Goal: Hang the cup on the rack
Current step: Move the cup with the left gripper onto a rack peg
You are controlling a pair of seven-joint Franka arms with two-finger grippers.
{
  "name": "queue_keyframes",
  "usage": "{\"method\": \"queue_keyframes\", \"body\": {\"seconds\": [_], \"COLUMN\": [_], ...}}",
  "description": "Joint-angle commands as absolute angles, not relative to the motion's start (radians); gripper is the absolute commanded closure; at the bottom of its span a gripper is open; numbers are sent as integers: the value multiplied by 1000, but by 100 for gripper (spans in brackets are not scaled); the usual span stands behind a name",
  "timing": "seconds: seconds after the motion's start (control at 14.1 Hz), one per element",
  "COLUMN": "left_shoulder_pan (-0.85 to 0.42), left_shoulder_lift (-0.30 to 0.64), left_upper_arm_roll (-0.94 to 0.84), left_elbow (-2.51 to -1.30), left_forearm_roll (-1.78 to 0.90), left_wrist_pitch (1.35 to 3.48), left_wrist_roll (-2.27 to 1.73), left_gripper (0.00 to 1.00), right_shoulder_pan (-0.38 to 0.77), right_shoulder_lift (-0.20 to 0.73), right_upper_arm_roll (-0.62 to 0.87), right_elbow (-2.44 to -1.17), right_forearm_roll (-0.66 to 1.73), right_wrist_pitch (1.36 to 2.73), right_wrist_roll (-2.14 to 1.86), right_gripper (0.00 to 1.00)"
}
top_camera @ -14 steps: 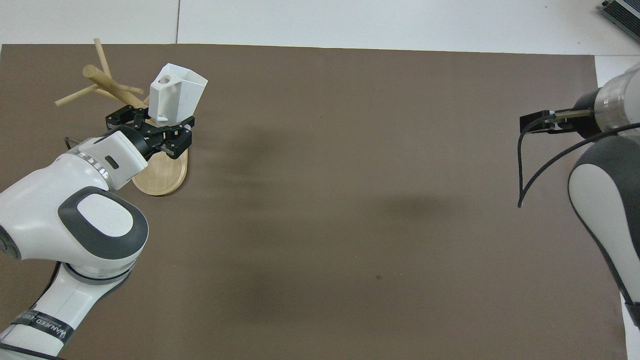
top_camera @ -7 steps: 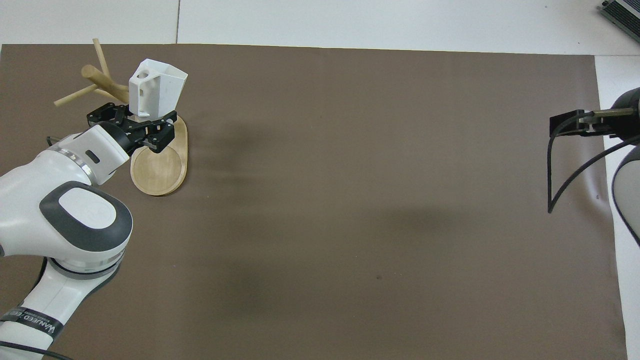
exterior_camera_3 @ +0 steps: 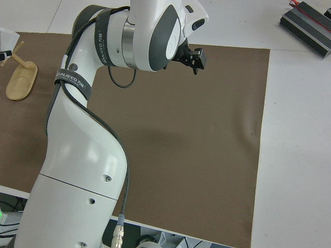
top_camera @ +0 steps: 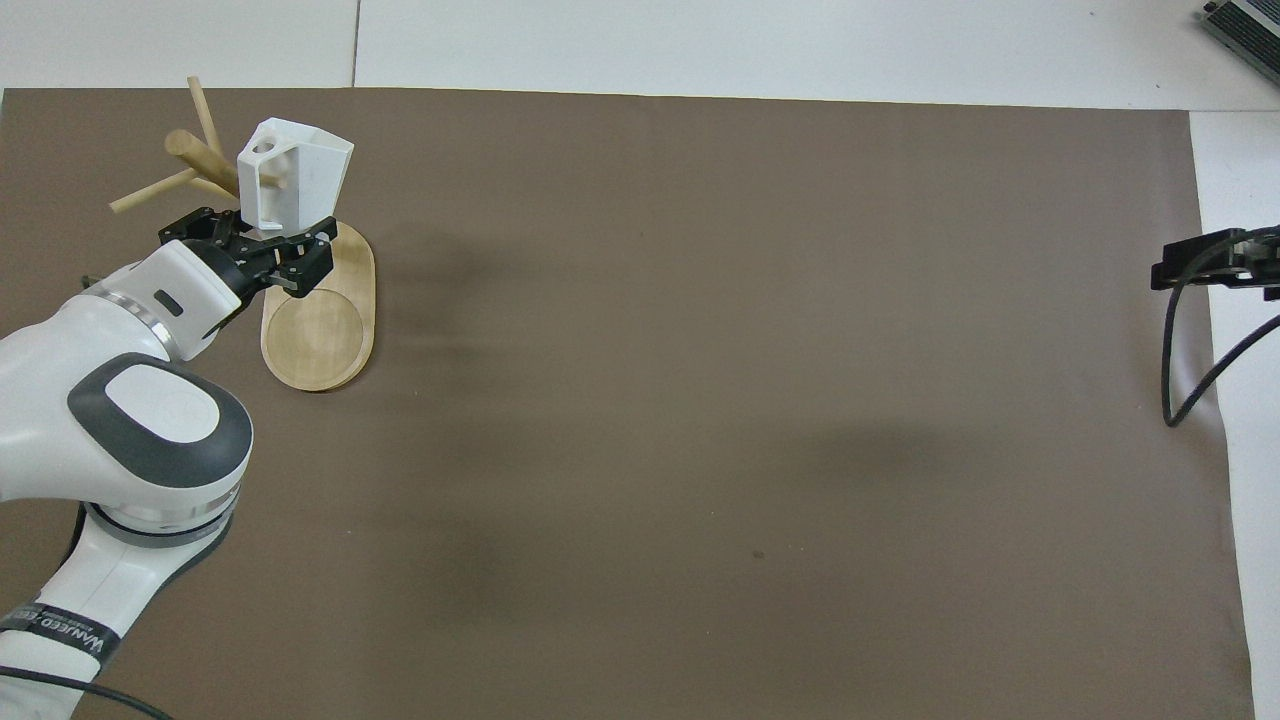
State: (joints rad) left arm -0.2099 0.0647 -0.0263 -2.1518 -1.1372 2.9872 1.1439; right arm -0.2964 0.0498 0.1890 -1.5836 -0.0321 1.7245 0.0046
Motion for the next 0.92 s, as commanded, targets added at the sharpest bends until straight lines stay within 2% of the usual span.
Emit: {"method": "queue_keyframes", "body": {"seconds": [0.0,0.85], "left_shoulder_pan": [-196,-167], "left_shoulder_lift": [78,92], "left_upper_arm_roll": [-34,-29], "left_elbow": [-2135,-2140], "left_forearm_roll": [-1123,-1123], "left_wrist_pitch": [2990,2979], "left_wrist_roll": [1083,981], "left_gripper": [100,100], "right_shoulder_pan": [-296,-296], "right_shoulder_lift": [34,32], "right_upper_arm_roll": [196,199], "right_elbow": [-1605,-1603], "right_forearm_roll": [-15,-15], "right_wrist_pitch": [1729,1717], "right_wrist_roll": [-6,-9], "right_gripper": [0,0]}}
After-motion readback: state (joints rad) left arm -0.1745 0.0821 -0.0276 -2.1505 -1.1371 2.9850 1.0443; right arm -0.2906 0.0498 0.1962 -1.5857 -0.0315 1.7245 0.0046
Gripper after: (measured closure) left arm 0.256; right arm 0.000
